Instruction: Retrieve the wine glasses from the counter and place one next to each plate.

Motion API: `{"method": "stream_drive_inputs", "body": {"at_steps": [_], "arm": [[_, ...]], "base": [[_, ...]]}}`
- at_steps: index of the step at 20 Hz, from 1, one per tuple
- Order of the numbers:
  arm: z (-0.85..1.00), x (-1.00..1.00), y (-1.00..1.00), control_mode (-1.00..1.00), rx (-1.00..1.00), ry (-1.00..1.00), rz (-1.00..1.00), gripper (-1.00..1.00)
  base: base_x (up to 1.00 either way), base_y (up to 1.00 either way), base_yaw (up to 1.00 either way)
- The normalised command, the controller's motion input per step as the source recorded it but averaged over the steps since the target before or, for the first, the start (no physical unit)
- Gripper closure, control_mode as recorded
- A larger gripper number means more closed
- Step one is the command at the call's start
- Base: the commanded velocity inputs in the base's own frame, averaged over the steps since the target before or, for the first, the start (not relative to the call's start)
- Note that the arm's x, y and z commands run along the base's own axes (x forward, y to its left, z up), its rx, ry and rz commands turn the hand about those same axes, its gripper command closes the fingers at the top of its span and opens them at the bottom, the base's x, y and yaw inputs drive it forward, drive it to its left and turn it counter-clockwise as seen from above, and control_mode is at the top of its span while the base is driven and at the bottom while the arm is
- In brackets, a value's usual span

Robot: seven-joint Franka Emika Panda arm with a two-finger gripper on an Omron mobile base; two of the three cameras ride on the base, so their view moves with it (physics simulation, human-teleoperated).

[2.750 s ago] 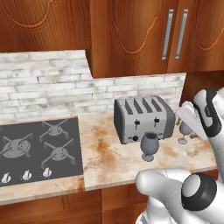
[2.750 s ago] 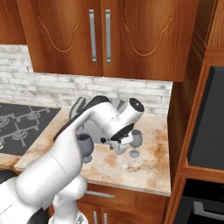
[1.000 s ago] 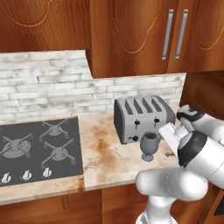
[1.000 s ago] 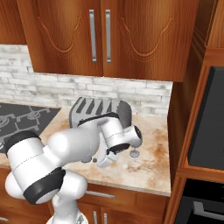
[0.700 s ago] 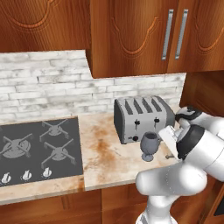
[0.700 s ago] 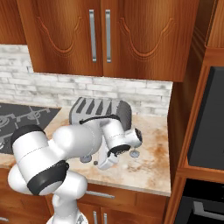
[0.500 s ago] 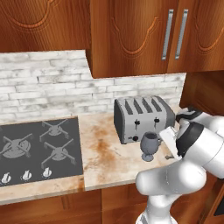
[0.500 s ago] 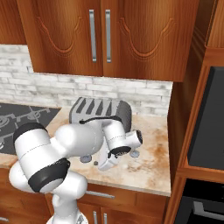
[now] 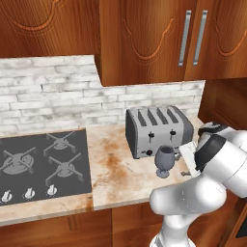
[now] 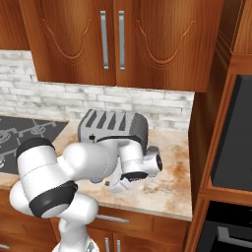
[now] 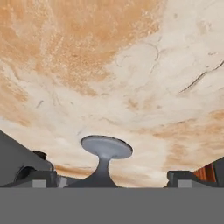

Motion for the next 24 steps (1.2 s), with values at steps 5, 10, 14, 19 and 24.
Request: {"method": "stream_drive_inputs", "body": {"at_steps": [5, 10, 14, 19, 24], "arm": [[-0.13, 0.12, 0.20, -1.00, 0.09, 0.17, -0.10, -1.00], [-0.18, 0.08, 0.22, -1.00, 0.08, 0.19, -0.09, -1.00], [-0.21, 0.00, 0.21, -1.00, 0.10, 0.17, -0.09, -1.00], [-0.10, 0.03, 0.38, -1.00, 0.13, 0.06, -0.09, -1.00], [-0.04, 0.09, 0.40, -1.00, 0.13, 0.00, -0.11, -1.00]], "base": [[0.00, 0.00, 0.00], [0.00, 0.00, 0.00], [0.00, 0.00, 0.00], [0.00, 0.00, 0.00], [0.00, 0.00, 0.00]]}}
